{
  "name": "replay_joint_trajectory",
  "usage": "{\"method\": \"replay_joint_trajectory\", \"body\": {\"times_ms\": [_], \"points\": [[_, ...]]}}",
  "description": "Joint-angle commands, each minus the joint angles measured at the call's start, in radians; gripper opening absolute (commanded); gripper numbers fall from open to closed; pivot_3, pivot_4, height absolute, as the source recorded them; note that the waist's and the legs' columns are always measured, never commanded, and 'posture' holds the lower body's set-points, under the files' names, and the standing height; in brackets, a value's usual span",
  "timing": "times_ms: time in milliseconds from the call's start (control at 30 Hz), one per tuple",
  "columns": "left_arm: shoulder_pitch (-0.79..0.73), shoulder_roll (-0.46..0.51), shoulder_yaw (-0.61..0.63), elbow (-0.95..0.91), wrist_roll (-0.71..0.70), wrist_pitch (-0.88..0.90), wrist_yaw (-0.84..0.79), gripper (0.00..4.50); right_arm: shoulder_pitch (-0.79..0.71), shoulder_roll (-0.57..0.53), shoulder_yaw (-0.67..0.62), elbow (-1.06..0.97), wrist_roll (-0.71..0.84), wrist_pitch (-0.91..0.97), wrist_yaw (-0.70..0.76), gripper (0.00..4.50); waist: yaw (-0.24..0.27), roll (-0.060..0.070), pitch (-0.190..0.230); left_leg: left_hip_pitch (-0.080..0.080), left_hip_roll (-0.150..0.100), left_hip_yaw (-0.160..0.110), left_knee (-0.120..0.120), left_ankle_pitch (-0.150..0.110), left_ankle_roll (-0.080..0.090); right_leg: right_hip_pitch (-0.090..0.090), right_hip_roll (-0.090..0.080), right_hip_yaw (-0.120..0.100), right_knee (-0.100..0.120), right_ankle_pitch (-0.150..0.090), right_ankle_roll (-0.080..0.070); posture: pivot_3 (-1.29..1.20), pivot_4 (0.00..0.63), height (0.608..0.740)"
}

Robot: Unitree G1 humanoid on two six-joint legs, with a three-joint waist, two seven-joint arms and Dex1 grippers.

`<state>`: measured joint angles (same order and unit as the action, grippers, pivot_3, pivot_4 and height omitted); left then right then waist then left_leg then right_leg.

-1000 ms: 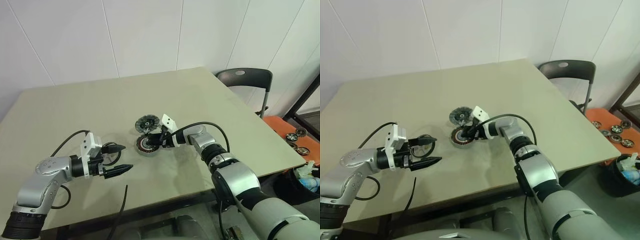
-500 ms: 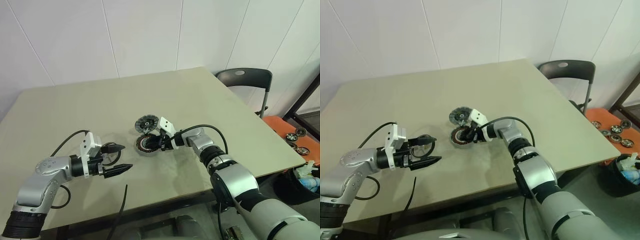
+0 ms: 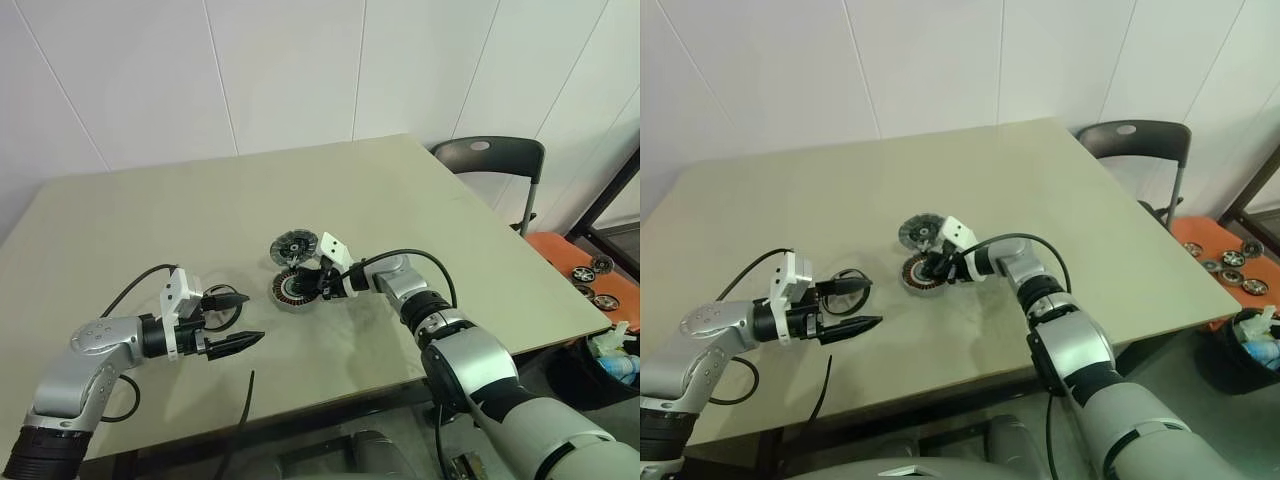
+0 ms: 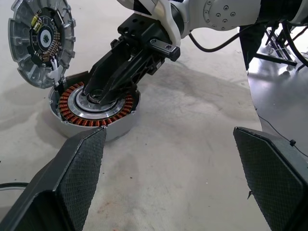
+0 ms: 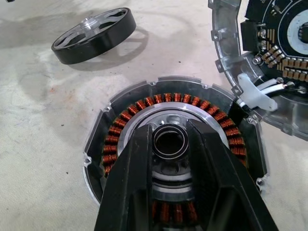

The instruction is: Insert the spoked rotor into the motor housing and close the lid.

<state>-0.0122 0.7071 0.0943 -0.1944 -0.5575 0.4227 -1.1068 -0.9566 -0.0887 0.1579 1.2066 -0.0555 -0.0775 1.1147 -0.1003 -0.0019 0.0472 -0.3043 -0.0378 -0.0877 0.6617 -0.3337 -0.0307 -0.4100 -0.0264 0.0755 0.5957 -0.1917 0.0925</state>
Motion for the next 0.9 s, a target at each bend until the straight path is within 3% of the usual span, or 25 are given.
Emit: {"method": "replay_joint_trajectory", "body": {"times_ms": [33, 300, 533, 900], "points": [[-0.006, 0.001, 0.021, -0.033, -0.009, -0.017, 0.005, 4.50, -0.016, -0.007, -0.006, 0.000, -0.006, -0.013, 0.003, 0.71, 0.000, 0.000, 0.000, 0.000, 0.000, 0.000, 0.000, 0.000, 0.000, 0.000, 0.000, 0.000, 0.000, 0.000, 0.000, 0.00, 0.000, 0.740], [-0.006, 0.002, 0.021, -0.041, -0.012, -0.012, 0.008, 4.50, -0.007, 0.001, -0.005, 0.001, -0.006, -0.013, 0.000, 0.71, 0.000, 0.000, 0.000, 0.000, 0.000, 0.000, 0.000, 0.000, 0.000, 0.000, 0.000, 0.000, 0.000, 0.000, 0.000, 0.00, 0.000, 0.740], [-0.005, 0.002, 0.023, -0.046, -0.016, -0.006, 0.014, 4.50, -0.004, 0.007, 0.000, 0.008, -0.018, -0.003, -0.028, 3.00, 0.000, 0.000, 0.000, 0.000, 0.000, 0.000, 0.000, 0.000, 0.000, 0.000, 0.000, 0.000, 0.000, 0.000, 0.000, 0.00, 0.000, 0.740], [-0.013, -0.003, 0.018, -0.039, -0.021, -0.006, 0.021, 4.50, -0.038, -0.016, -0.046, 0.005, 0.017, -0.010, -0.029, 3.00, 0.003, 0.000, 0.000, 0.000, 0.000, 0.000, 0.000, 0.000, 0.000, 0.001, 0.000, 0.000, 0.000, 0.000, -0.001, 0.00, 0.000, 0.740]]}}
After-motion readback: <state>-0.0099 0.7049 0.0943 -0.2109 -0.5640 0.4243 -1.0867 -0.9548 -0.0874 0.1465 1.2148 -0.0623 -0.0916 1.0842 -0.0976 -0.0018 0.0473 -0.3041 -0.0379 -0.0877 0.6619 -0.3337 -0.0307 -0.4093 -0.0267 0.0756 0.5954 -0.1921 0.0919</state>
